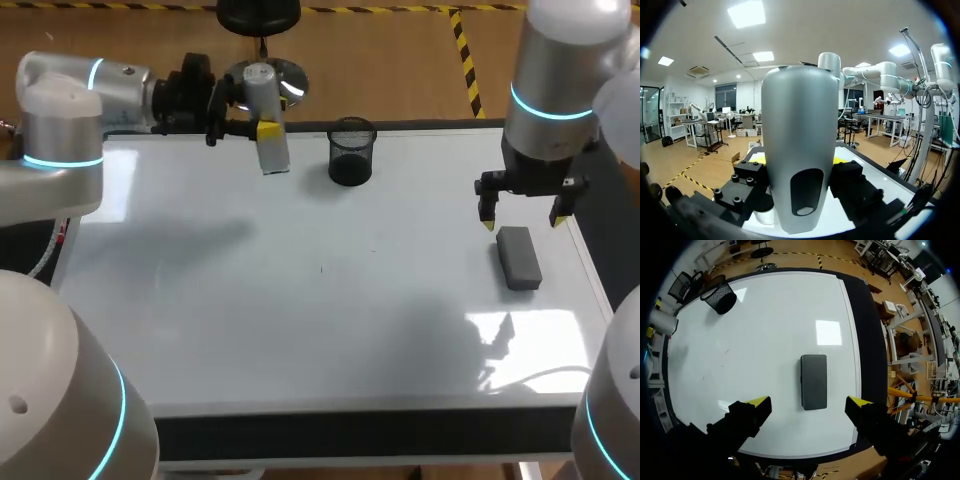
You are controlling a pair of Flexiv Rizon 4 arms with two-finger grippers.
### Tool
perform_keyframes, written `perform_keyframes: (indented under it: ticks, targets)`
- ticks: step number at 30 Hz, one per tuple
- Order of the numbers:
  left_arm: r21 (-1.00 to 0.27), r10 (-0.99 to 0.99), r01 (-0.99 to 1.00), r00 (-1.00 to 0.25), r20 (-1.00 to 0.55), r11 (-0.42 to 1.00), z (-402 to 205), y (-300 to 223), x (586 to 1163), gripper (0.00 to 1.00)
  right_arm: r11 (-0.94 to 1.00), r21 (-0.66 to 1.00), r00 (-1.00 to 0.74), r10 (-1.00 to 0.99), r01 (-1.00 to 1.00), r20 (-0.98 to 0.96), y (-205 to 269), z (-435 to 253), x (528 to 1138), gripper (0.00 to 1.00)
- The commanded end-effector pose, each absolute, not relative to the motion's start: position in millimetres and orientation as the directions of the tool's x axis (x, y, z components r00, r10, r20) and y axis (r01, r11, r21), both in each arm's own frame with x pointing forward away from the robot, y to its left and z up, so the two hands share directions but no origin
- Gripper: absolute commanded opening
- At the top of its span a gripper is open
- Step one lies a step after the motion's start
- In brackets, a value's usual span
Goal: Pick up the inspection probe, press it on each red-marked spot on the whiteboard one by one, put down the probe, pick up the eraser, and wipe off all the red marks.
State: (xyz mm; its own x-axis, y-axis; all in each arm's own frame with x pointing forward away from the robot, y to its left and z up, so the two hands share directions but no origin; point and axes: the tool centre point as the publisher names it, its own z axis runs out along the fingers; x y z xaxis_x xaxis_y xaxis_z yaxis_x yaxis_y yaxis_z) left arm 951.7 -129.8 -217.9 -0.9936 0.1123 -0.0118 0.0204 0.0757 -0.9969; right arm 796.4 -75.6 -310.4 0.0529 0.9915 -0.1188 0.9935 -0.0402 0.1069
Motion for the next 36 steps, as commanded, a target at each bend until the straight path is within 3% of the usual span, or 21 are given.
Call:
perform_keyframes:
  ticks: [1,36]
  targets:
    - [-0.997,0.14,0.027,-0.99,-0.017,0.07,-213.0,-146.2,962.9,0.0,-0.039,0.108,0.052,0.992,0.993,-0.117,-77.0,-309.2,795.3,1.0]
    - [-0.997,0.263,0.056,-0.964,-0.041,0.051,-188.9,-258.0,1015.0,0.0,-0.039,0.108,0.052,0.992,0.993,-0.117,-77.0,-309.2,795.3,1.0]
